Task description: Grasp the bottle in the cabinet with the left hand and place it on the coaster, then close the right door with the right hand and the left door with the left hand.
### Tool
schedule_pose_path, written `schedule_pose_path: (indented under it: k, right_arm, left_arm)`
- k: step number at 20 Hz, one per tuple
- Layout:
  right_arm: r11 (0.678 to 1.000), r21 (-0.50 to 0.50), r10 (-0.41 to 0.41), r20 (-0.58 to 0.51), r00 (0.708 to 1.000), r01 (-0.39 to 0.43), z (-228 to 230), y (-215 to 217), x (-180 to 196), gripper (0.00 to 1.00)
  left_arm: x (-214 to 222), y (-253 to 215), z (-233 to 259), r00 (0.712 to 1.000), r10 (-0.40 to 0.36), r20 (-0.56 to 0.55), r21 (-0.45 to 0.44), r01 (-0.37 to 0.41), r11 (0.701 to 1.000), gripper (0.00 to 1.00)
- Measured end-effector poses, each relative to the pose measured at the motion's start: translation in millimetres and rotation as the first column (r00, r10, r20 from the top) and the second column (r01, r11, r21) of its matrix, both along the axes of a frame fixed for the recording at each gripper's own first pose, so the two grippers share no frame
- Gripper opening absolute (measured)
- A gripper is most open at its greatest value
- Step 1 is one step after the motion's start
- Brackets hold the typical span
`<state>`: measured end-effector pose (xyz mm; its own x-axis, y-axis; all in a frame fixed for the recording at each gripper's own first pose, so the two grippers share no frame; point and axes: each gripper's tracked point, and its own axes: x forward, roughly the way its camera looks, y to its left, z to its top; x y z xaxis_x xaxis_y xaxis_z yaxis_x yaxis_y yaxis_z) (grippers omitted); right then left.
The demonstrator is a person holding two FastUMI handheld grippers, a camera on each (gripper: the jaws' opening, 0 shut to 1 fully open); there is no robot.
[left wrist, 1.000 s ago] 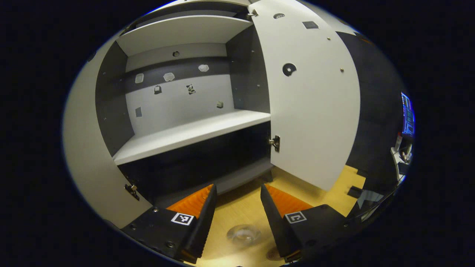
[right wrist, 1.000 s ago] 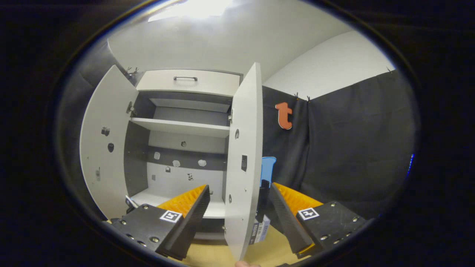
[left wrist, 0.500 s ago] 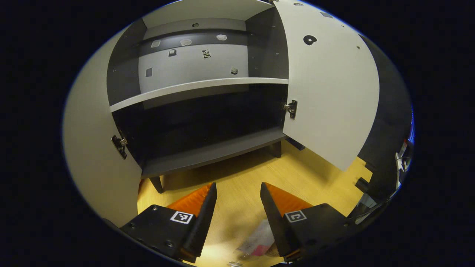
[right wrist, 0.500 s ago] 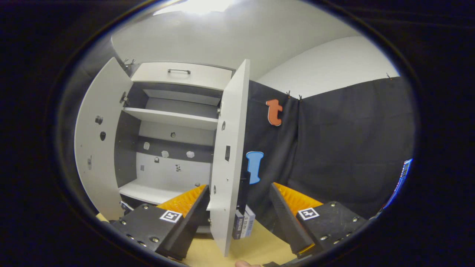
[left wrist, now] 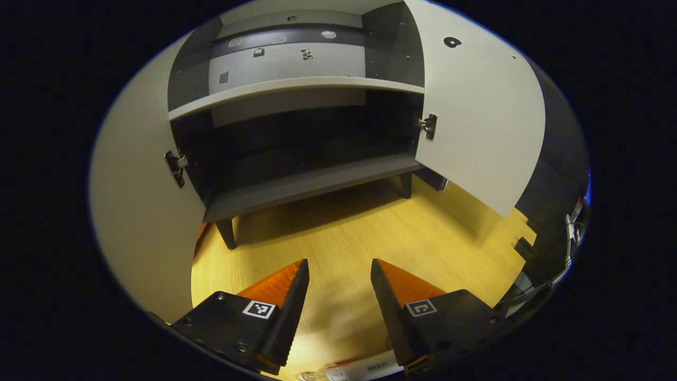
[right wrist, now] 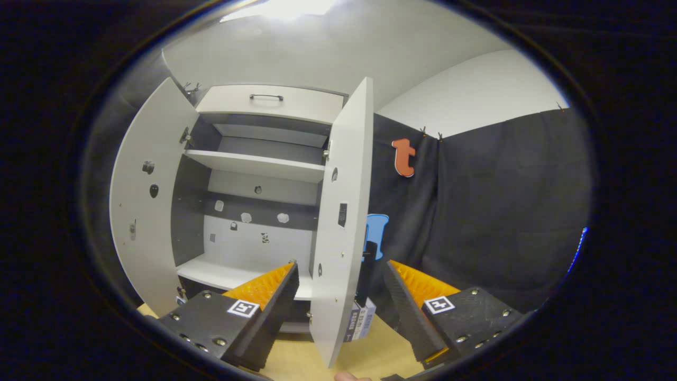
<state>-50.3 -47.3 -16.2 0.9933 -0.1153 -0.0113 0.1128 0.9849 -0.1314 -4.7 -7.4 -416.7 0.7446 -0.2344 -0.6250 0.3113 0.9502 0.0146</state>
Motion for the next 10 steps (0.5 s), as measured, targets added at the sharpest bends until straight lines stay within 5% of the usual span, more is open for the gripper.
schedule_pose_path:
  k: [7,10]
  right_arm:
    - [0.997,0.005,0.081,-0.016,0.997,-0.081,-26.6,29.6,10.3,0.98]
    - [0.995,0.015,0.101,-0.023,0.995,-0.101,-29.8,36.0,17.5,0.98]
  left_arm:
    - [-20.2,34.3,-0.6,0.999,0.050,-0.011,0.008,-0.050,0.999,0.75]
    - [-26.4,32.3,-1.0,1.000,0.002,-0.025,0.019,-0.002,1.000,0.75]
